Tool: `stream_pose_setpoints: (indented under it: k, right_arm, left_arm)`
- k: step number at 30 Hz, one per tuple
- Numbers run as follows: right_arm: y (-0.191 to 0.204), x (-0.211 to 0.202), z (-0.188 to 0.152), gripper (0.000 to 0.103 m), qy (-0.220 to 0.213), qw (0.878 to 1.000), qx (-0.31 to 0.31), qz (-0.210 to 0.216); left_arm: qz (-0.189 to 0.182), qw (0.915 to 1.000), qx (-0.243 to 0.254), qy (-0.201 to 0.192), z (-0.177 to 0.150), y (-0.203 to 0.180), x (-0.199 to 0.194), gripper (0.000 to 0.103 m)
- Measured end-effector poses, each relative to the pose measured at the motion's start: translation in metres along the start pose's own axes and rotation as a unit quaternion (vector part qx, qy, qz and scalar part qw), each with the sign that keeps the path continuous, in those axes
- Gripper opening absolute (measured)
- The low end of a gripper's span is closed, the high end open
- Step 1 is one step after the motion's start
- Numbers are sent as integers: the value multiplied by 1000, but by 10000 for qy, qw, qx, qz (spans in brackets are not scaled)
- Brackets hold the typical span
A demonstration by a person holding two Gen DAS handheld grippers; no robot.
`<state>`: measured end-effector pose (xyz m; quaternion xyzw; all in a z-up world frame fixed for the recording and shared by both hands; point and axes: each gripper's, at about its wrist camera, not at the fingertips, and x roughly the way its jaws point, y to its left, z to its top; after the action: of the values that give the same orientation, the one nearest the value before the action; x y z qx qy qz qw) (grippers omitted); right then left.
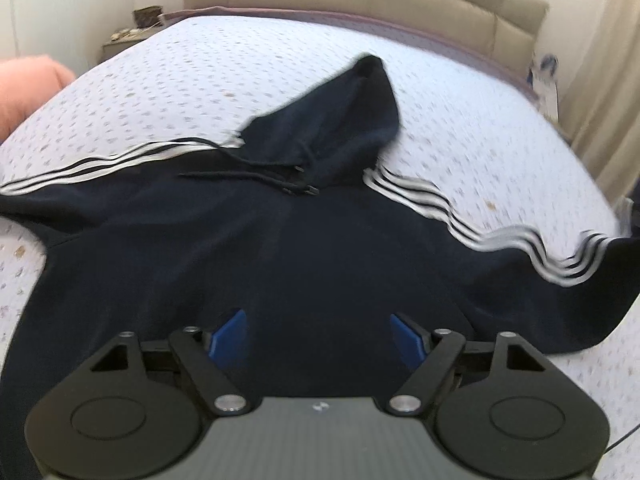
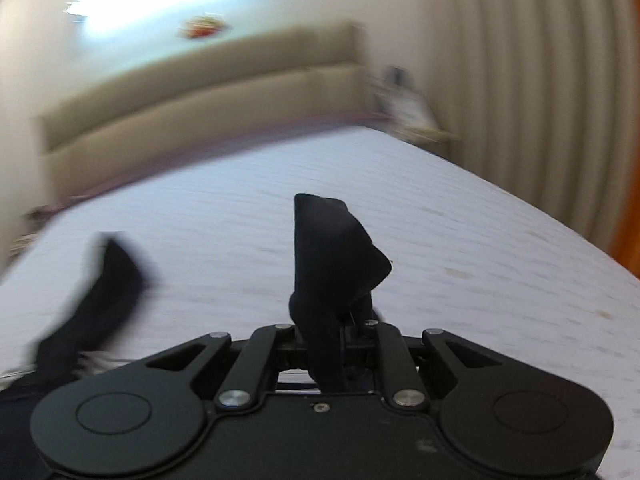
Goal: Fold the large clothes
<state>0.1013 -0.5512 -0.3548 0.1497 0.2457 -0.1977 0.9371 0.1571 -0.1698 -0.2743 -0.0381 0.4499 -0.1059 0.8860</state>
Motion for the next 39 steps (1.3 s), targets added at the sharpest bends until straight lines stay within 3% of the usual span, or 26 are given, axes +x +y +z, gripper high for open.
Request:
stream_pose_setpoints:
  k: [5, 10, 11, 12, 13, 15, 18, 22, 25, 27, 30, 32, 33, 34, 36, 39]
  right_arm:
    - [171, -32, -27, 14, -75, 9891, -593, 1344]
    - [315, -31, -74, 18, 182, 9733, -916, 2095]
    - [342, -26, -85, 23, 297, 9692, -921, 2264]
    - [361, -19, -96, 58, 452, 9650, -963, 2396]
    - [378, -9, -107, 81, 738, 9586, -1061, 2538]
    - [403, 0, -130, 77, 1296, 9463, -1184, 2716]
    - [393, 3, -143, 71, 1594, 9511, -1162, 2377]
    - [346, 2, -143, 30, 1570, 9749, -1126, 1106]
    - [313, 14, -148, 21, 1723, 9784, -1116, 246]
    - [302, 29, -153, 21, 1875, 9754, -1150, -139]
    - [298, 51, -160, 21, 2170, 9687, -1150, -365]
    - [299, 53, -165, 21, 2250, 9672, -1112, -386]
    - [299, 53, -165, 21, 2259, 9673, -1090, -385]
    - [298, 51, -165, 21, 2244, 9675, -1098, -392]
    - [308, 54, -168, 21, 2210, 9672, -1171, -437]
    - [309, 51, -161, 21, 2142, 9692, -1131, -441]
  left_arm:
    - [166, 9996, -187, -112, 21, 79, -14, 74]
    - [376, 9990, -138, -204, 40, 152, -18, 74]
    - [406, 9989, -136, -212, 43, 166, -16, 74]
    - [434, 9988, -142, -194, 45, 178, -12, 74]
    - [447, 9988, -161, -148, 48, 191, -8, 74]
    - [368, 9991, -203, -89, 52, 212, 0, 74]
    - [146, 9995, -279, 50, 59, 238, 16, 74]
    - [-286, 9986, -448, 42, 75, 256, 40, 74]
    - [-801, 9939, -735, 184, 80, 264, 63, 74]
    - [-1071, 9893, -887, 431, 84, 265, 86, 73]
    - [-1153, 9866, -810, 827, 86, 259, 117, 51]
    - [-966, 9876, -652, 1052, 87, 252, 134, 39]
    - [-924, 9890, -577, 1005, 88, 249, 136, 28]
    - [-1011, 9890, -504, 953, 89, 246, 137, 3]
    - [-1136, 9890, -458, 828, 92, 241, 135, 3]
    - [-1458, 9883, -370, 261, 109, 237, 109, 3]
